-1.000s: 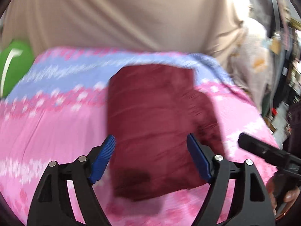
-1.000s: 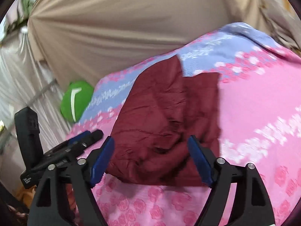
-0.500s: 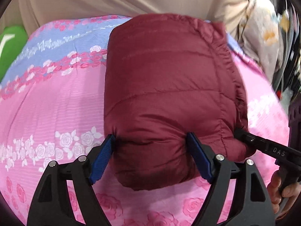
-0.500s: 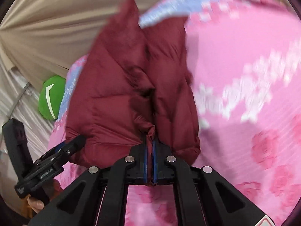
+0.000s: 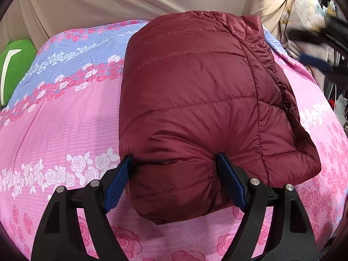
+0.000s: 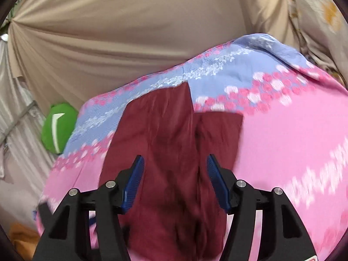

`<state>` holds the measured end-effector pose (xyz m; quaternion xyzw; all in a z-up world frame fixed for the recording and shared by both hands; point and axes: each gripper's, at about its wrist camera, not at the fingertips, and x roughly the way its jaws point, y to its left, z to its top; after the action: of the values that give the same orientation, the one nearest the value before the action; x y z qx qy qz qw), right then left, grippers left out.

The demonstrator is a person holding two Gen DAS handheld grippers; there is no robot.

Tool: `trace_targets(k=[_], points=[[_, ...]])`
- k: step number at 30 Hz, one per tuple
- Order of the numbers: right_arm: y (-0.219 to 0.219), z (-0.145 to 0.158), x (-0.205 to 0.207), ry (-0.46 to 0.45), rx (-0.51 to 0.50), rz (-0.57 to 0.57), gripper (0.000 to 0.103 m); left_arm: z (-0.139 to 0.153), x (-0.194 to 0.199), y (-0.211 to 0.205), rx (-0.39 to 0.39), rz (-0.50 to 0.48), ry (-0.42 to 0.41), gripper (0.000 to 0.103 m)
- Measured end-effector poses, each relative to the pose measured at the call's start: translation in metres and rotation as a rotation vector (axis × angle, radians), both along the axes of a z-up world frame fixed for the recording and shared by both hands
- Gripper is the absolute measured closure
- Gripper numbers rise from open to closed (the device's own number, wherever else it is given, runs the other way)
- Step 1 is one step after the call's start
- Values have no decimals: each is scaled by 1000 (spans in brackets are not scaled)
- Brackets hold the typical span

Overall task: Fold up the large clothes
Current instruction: 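Press the rolled jacket down with the right gripper and release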

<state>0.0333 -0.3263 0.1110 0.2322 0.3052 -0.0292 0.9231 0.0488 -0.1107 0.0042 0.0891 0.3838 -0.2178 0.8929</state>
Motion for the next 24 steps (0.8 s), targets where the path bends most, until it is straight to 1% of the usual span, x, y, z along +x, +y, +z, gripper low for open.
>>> trace_targets(k=[2,4,5,6,7,8,10,12,14,16,18,20,22,23,24], points=[[-4,-8,37,49,-4,-5,43,0,0,1,1,0,3,25],[-5,-18,62,97,-12,-28,43,0,0,0,3,1,5,25],[-5,-25,75,118,1,-21,56,0,0,0,5,1,5,25],[-8,-28,80,110,21,-2,72,1,0,0,6,-1,7,25],[-8,-28,82,95,38,16,93,1,0,0,6,-2,8,25],[-7,-24,79,58,42,26,96,1,1,0,5,-2,9,25],[-8,-16,68,-6,31,14,99,1,1,0,2,-4,11,25],[-15,-22,62,-18,41,-18,100,1,-1,-3,8,-11,2,24],[-20,-40,67,31,39,-48,100,1,-3,-7,20,-17,-15,22],[-30,-69,78,91,65,-54,99,1,-4,-11,24,-29,-30,19],[-33,-87,84,116,80,-47,100,2,-4,-14,26,-38,-38,18],[-31,-90,89,141,64,-38,99,0,-1,-15,33,-35,-37,18],[-31,-87,90,155,55,-36,97,-2,2,-15,37,-29,-28,18],[-30,-82,88,159,46,-47,94,-1,2,-15,39,-27,-24,18],[-29,-74,80,153,34,-79,88,0,3,-13,37,-25,-16,18]])
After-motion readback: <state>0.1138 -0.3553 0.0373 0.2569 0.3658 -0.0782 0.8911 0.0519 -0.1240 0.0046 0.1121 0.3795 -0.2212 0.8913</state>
